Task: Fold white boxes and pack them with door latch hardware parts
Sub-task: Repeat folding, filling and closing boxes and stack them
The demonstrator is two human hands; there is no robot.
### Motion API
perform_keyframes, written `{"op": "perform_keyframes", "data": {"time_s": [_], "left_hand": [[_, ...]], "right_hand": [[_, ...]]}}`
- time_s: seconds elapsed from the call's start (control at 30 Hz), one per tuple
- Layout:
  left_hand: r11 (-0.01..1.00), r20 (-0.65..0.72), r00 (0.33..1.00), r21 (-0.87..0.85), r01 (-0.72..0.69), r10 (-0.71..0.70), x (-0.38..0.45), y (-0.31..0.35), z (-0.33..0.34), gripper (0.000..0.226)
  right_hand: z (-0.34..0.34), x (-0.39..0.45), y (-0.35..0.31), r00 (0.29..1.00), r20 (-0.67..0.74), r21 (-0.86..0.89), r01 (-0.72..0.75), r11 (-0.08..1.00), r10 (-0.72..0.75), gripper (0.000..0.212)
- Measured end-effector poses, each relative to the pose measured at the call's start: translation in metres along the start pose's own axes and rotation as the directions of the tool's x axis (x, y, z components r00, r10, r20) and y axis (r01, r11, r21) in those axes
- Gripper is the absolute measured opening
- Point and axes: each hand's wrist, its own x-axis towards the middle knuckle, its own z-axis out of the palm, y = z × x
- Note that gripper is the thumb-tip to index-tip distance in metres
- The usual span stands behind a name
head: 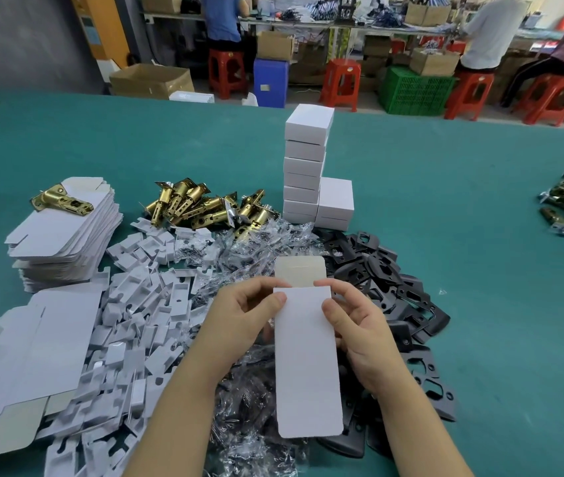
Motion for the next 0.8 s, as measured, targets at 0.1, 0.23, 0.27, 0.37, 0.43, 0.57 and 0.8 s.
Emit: {"op": "perform_keyframes", "data": {"time_s": [0.1, 0.23, 0.27, 0.37, 0.43, 0.57, 0.8], "left_hand": [[0.999, -0.006, 1.000, 0.035, -0.001, 0.001, 0.0004, 0.0000, -0.0002, 0.015], [0.999, 0.006, 1.000, 0.032, -0.012, 0.012, -0.0009, 0.0030, -0.0001, 0.013], [0.999, 0.010, 1.000, 0.032, -0.015, 0.015, -0.0013, 0.0035, -0.0002, 0.013], [1.000, 0.009, 1.000, 0.015, -0.018, 0.018, -0.0015, 0.0037, -0.0014, 0.014], [1.000, 0.008, 1.000, 0.018, -0.021, 0.021, -0.0012, 0.0030, -0.0022, 0.013], [0.998, 0.005, 1.000, 0.053, -0.023, 0.023, 0.0002, 0.0007, -0.0026, 0.026], [0.996, -0.021, 0.999, 0.078, -0.032, 0.033, -0.0003, 0.0007, -0.0025, 0.027]], "right_hand": [[-0.0009, 0.0012, 0.0021, 0.999, -0.040, 0.018, 0.001, 1.000, -0.001, 0.021], [-0.0025, 0.0032, 0.0024, 0.998, -0.070, 0.072, 0.007, 0.997, -0.002, 0.024], [-0.0029, 0.0033, 0.0026, 0.998, -0.070, 0.072, 0.008, 0.997, -0.003, 0.024], [-0.0034, 0.0035, 0.0030, 0.998, -0.061, 0.077, 0.016, 0.997, -0.011, 0.018], [-0.0028, 0.0034, 0.0026, 0.998, -0.067, 0.084, 0.017, 0.996, -0.011, 0.018], [-0.0023, 0.0034, 0.0025, 0.998, -0.058, 0.092, 0.000, 0.996, 0.006, 0.010], [-0.0042, 0.0051, 0.0038, 0.998, -0.054, 0.082, 0.022, 0.996, -0.017, 0.019]]}}
